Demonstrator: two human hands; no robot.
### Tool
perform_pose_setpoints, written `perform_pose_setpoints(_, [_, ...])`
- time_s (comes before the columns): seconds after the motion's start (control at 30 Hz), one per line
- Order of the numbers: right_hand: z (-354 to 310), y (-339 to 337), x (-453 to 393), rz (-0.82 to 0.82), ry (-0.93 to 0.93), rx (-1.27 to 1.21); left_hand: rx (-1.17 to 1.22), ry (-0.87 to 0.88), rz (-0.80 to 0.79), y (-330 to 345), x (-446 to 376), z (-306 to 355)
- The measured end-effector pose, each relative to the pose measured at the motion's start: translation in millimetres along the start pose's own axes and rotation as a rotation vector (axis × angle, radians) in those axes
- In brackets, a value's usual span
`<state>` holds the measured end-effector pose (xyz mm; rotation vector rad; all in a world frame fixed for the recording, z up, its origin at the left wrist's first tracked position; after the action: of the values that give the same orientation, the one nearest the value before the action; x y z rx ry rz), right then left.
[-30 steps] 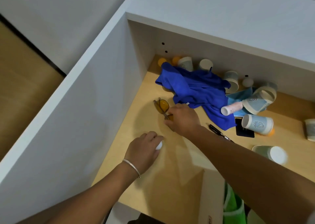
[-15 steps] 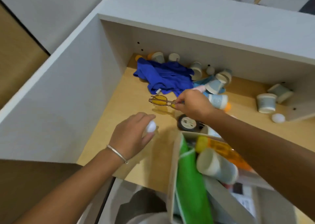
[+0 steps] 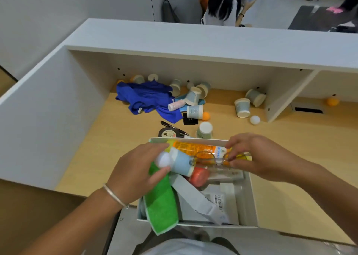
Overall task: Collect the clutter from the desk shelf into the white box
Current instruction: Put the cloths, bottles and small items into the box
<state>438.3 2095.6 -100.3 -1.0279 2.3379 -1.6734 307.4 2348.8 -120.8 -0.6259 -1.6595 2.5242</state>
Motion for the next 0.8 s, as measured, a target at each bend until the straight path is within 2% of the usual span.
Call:
perform_pose_setpoints(0.23, [27.9, 27.5, 35.7, -0.113, -0.051, 0.120, 0.000, 0.058, -0.145, 22.3, 31.0, 41.9])
perform_pose_setpoints(0.43, [28.8, 22.5, 20.7, 0.067, -0.071, 0.014, 0.007, 0.013, -0.120, 28.1, 31.7, 46.3])
perform_pose_setpoints(0.63, [13.4, 13.4, -29.2, 0.147, -0.049, -0.046, -0.046, -0.074, 0.062, 6.8, -0.2, 4.9])
perform_pose_setpoints(0.8, [1.8, 10.2, -86.2, 0.165, 0.020, -0.051, -0.089, -0.150, 0.046, 5.4, -35.3, -65.7])
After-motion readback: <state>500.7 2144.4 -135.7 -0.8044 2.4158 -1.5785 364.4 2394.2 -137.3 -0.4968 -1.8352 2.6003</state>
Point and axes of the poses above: each hand's wrist, its own x-axis away from the middle knuckle, its own y-axis out of the palm, z = x × y, the point moved 4 cm from there along -x, towards the middle knuckle, and after that the axes turned 15 degrees about y, right-handed, at the moved point
